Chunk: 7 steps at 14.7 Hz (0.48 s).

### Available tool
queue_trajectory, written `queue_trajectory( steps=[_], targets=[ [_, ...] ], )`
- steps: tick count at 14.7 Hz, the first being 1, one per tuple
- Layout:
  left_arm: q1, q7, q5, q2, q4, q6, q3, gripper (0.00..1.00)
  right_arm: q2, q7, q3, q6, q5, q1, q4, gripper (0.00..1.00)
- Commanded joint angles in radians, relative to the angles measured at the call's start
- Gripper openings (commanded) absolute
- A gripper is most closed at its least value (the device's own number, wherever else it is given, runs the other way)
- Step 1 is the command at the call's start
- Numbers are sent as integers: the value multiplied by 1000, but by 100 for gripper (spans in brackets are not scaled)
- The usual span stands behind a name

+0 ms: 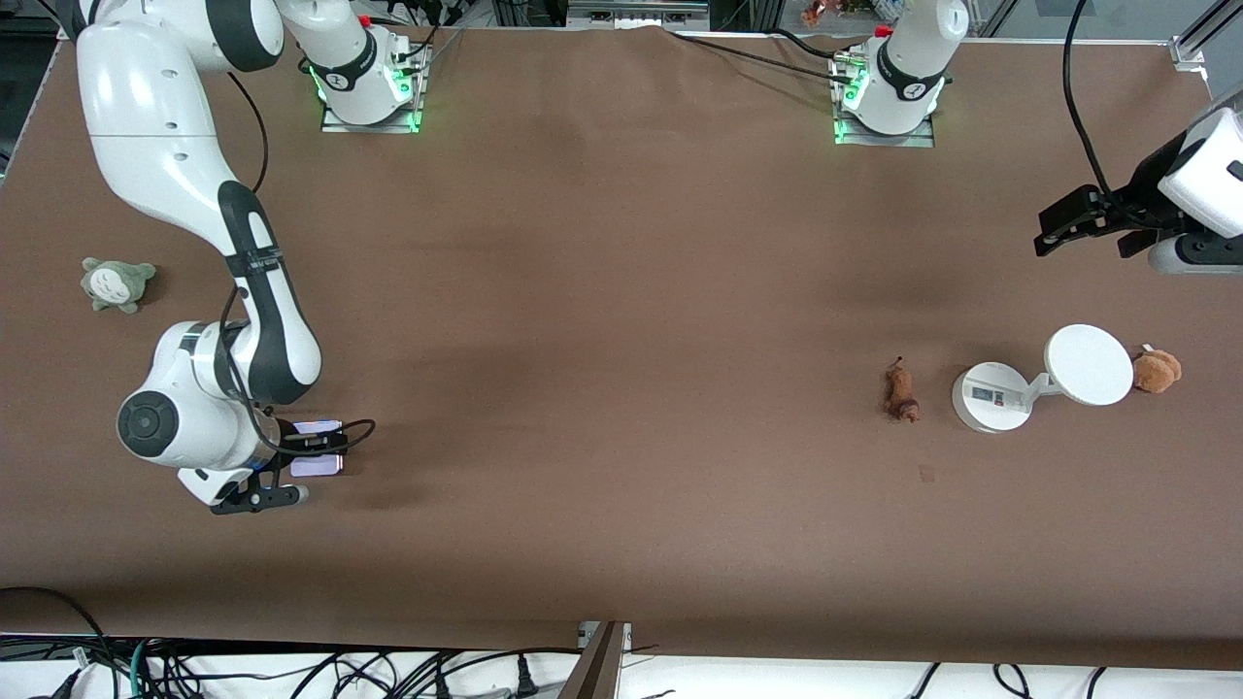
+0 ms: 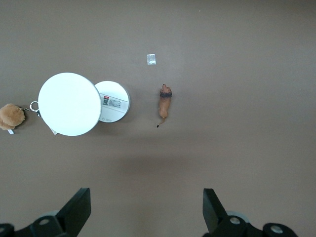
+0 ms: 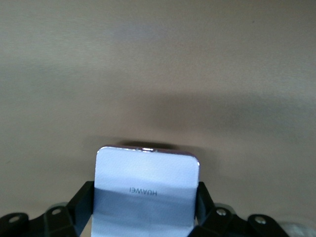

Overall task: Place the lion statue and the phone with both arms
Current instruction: 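Carry the white phone with the right gripper toward the glass cup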

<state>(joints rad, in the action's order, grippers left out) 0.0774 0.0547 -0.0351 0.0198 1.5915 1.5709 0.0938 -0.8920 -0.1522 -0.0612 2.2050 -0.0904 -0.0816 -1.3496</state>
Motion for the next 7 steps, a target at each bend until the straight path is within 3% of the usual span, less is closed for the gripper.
queue_trajectory(
  steps=[1,3,4,5,6,7],
  targets=[
    [4,11,20,15,-42,-15,-2,100,-2,-6,3,48,-5,0,-26,0],
    [10,11,18,17,-67,-15,-2,100,-2,-6,3,50,-5,5,-26,5],
    [10,4,17,17,-67,-12,-2,100,-2,-6,3,50,-5,6,-26,25],
    [5,-3,24,23,-67,-11,0,100,-4,-4,3,50,-6,6,-26,70],
    [4,-3,30,44,-68,-8,0,100,-2,0,3,48,-6,6,-26,100],
    [5,-3,49,55,-82,-6,4,100,2,-6,3,47,-6,6,-25,100]
  ],
)
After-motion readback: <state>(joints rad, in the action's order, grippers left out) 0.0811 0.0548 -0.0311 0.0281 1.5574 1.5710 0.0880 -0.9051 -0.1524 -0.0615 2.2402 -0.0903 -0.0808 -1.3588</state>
